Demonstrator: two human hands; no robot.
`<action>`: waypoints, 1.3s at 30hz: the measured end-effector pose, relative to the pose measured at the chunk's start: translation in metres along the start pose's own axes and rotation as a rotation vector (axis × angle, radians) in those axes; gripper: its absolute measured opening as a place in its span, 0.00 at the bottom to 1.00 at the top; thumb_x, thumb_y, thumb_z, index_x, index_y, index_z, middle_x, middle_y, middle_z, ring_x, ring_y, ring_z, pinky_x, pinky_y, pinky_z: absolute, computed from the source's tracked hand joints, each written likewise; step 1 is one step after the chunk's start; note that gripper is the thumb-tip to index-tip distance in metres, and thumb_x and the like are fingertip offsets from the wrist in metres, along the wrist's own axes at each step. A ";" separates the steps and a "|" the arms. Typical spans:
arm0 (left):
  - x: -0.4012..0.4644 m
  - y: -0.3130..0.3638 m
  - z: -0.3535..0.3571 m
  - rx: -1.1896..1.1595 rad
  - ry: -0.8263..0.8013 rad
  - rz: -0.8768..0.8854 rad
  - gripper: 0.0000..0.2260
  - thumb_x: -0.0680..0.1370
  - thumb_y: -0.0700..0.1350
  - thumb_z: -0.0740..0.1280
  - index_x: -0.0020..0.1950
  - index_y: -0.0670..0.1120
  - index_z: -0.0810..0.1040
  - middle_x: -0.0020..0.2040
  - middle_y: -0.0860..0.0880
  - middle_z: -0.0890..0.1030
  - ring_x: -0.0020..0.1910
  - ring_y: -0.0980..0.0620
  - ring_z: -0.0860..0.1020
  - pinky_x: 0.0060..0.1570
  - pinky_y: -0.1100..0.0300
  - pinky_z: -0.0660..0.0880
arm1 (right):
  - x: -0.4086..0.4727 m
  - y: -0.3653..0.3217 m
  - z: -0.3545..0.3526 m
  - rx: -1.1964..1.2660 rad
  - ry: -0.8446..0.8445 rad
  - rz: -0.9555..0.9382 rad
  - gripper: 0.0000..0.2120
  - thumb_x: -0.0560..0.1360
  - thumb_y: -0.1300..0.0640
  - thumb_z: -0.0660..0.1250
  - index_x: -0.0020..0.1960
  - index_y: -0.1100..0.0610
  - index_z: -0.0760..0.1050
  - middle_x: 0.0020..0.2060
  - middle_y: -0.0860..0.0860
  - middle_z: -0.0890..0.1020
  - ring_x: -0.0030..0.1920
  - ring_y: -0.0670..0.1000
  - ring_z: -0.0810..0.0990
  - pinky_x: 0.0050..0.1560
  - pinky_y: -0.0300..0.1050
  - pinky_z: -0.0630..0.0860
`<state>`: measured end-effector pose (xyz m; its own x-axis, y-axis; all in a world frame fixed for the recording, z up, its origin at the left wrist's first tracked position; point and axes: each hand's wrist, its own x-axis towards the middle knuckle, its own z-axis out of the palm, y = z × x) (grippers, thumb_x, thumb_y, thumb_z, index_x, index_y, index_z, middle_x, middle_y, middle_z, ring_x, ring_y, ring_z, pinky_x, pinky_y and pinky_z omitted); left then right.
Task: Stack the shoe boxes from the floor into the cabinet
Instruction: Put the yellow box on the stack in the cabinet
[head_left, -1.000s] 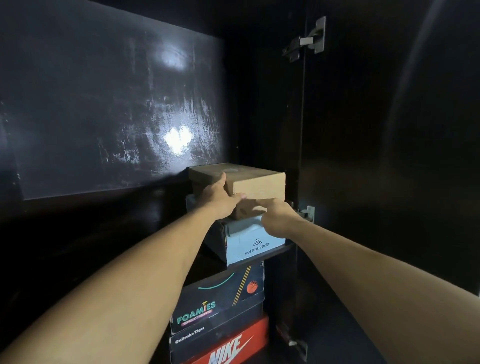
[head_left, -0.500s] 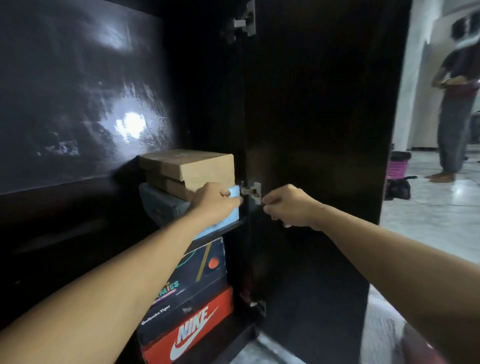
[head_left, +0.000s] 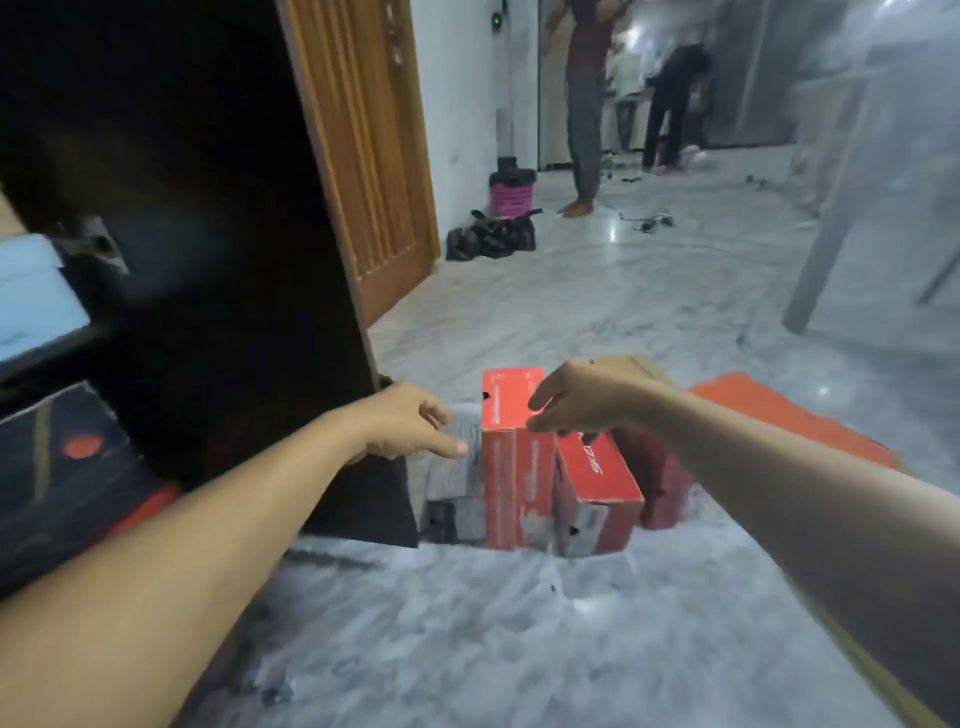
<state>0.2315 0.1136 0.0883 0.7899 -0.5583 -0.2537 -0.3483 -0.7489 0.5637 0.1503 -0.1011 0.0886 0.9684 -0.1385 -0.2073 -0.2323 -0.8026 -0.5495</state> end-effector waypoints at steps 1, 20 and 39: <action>0.010 0.013 0.024 0.003 -0.035 0.009 0.26 0.68 0.53 0.77 0.63 0.45 0.78 0.58 0.48 0.80 0.53 0.52 0.78 0.44 0.61 0.75 | -0.010 0.028 0.001 -0.039 -0.022 0.036 0.17 0.76 0.54 0.69 0.58 0.65 0.78 0.49 0.63 0.84 0.47 0.60 0.84 0.47 0.57 0.83; 0.133 0.208 0.429 -0.062 -0.527 0.128 0.34 0.70 0.52 0.76 0.72 0.44 0.69 0.64 0.45 0.75 0.50 0.50 0.78 0.53 0.56 0.74 | -0.183 0.467 0.043 -0.097 0.050 0.821 0.45 0.66 0.41 0.76 0.75 0.55 0.61 0.74 0.58 0.62 0.73 0.62 0.61 0.63 0.56 0.71; 0.227 0.245 0.541 -0.188 -0.466 0.076 0.40 0.69 0.44 0.77 0.76 0.41 0.60 0.71 0.44 0.70 0.61 0.45 0.74 0.53 0.55 0.71 | -0.246 0.555 0.094 0.246 0.105 1.093 0.74 0.53 0.40 0.83 0.76 0.45 0.28 0.72 0.56 0.23 0.75 0.68 0.51 0.69 0.59 0.67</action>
<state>0.0522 -0.3899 -0.2567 0.4416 -0.7410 -0.5059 -0.2653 -0.6465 0.7153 -0.2256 -0.4579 -0.2420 0.2341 -0.7546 -0.6130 -0.9613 -0.0856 -0.2617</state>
